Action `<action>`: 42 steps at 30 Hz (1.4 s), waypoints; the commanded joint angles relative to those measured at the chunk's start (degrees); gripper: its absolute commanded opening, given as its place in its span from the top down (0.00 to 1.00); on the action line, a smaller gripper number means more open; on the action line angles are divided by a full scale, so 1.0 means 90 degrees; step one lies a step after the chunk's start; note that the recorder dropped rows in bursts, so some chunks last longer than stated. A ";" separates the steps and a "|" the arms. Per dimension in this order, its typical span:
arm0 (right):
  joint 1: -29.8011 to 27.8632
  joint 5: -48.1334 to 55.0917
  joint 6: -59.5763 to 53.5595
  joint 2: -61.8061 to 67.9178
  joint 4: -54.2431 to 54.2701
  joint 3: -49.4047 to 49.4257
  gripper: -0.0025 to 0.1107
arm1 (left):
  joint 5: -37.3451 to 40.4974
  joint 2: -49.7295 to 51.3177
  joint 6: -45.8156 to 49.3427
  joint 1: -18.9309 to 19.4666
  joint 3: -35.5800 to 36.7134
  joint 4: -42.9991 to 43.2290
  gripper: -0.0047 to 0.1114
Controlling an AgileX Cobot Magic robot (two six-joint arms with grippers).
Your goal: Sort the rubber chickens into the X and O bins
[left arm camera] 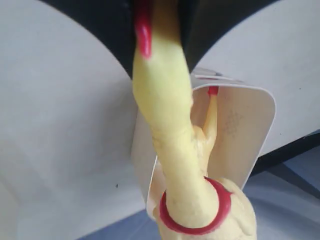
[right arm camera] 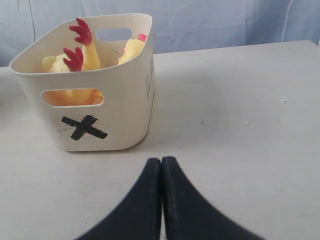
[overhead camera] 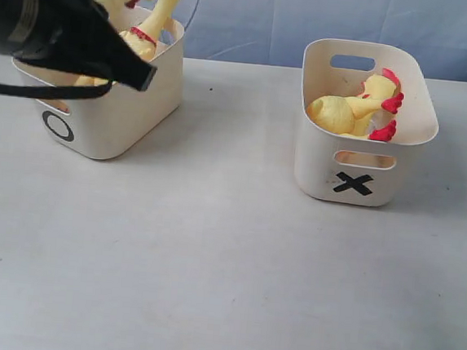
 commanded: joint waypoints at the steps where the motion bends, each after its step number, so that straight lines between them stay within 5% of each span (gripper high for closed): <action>1: 0.0021 -0.0081 -0.0016 -0.0020 -0.0005 0.0015 0.98 | -0.0384 -0.0047 0.0433 0.0563 0.0687 -0.0050 0.96; 8: 0.0021 -0.0081 -0.0016 -0.0020 -0.0005 0.0015 0.98 | -0.1635 -0.0047 0.1188 0.1914 0.1181 -0.0628 0.96; 16: 0.0021 -0.0067 -0.0016 -0.0020 -0.0005 0.0015 0.98 | -0.1434 -0.0047 0.2143 0.2478 0.1179 -0.1775 0.96; 18: 0.0021 -0.0067 -0.0016 -0.0020 -0.0005 0.0015 0.98 | -0.1143 -0.0047 0.2188 0.2478 0.1179 -0.1621 0.89; 20: 0.0021 -0.0067 -0.0016 -0.0020 -0.0005 0.0015 0.98 | -0.1100 -0.0047 0.2188 0.2478 0.1179 -0.1331 0.72; 22: 0.0021 -0.0067 -0.0016 -0.0020 -0.0005 0.0015 0.98 | -0.1189 -0.0047 0.2188 0.2478 0.1140 -0.1150 0.42; 24: 0.0021 -0.0067 -0.0016 -0.0020 -0.0005 0.0015 0.98 | -0.0868 -0.0047 0.2037 0.2478 0.1125 -0.1146 0.29; 29: 0.0021 -0.0079 -0.0016 -0.0020 -0.0005 0.0015 0.98 | -0.0435 -0.0605 0.1904 0.2478 0.1125 -0.1454 0.35; 37: 0.0021 -0.0079 -0.0016 -0.0020 -0.0005 0.0015 0.98 | -0.1345 -0.2243 0.3246 0.2317 0.1125 -0.4189 0.55; 42: 0.0021 -0.0079 -0.0016 -0.0020 -0.0005 0.0015 0.98 | -0.0945 -0.3150 0.3467 0.2277 0.1125 -0.5064 0.80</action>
